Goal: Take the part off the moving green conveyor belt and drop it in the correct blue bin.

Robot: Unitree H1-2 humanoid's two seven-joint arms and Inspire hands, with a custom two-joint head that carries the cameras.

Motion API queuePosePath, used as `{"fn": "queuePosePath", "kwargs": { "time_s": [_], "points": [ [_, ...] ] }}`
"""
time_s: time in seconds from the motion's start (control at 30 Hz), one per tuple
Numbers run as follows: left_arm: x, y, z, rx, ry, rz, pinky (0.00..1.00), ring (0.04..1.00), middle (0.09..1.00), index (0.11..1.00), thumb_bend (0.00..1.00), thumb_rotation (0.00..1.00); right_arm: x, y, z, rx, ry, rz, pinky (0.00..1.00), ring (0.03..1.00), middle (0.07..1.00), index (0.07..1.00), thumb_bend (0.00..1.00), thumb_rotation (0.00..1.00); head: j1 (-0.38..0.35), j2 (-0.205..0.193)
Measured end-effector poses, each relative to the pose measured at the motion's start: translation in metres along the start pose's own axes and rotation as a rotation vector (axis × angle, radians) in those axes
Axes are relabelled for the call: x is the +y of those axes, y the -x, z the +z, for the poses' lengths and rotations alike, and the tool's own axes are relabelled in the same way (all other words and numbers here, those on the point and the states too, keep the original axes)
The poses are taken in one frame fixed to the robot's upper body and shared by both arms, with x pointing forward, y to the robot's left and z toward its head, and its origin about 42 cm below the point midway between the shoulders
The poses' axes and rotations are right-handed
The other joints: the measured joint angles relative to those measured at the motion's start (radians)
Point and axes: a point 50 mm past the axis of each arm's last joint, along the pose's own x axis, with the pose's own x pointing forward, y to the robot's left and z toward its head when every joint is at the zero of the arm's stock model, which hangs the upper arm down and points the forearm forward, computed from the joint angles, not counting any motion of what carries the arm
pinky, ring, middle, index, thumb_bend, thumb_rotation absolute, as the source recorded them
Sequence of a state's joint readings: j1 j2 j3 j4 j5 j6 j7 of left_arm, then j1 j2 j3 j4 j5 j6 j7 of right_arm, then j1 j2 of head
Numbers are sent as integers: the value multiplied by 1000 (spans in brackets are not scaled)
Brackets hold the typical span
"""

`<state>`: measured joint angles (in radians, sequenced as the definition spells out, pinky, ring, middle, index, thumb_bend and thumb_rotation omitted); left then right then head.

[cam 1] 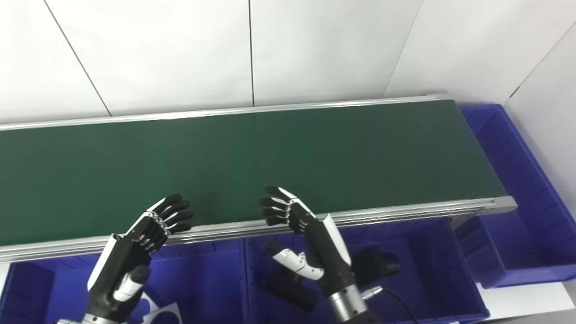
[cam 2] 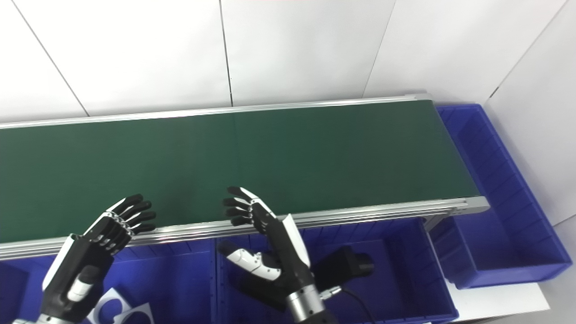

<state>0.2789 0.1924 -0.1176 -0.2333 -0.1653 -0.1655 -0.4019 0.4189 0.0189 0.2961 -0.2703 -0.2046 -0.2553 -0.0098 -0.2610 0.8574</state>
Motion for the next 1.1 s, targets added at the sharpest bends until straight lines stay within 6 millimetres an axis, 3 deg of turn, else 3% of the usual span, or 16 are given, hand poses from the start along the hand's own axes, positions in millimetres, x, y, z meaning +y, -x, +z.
{"fn": "queuePosePath", "kwargs": {
  "time_s": [0.27, 0.63, 1.1],
  "points": [
    [-16, 2, 0, 25, 10, 31, 770, 827, 871, 891, 905, 803, -13, 4, 5, 17, 0, -3, 642, 722, 779, 866, 618, 667, 51, 38],
    [-20, -1, 1, 35, 2, 43, 766, 817, 857, 886, 910, 800, -24, 2, 13, 34, 0, -7, 623, 710, 774, 858, 609, 695, 83, 78],
    [-20, -5, 15, 24, -6, 48, 765, 812, 847, 878, 919, 807, -32, 5, 23, 55, 21, -14, 632, 716, 780, 859, 616, 712, 100, 87]
  ]
}}
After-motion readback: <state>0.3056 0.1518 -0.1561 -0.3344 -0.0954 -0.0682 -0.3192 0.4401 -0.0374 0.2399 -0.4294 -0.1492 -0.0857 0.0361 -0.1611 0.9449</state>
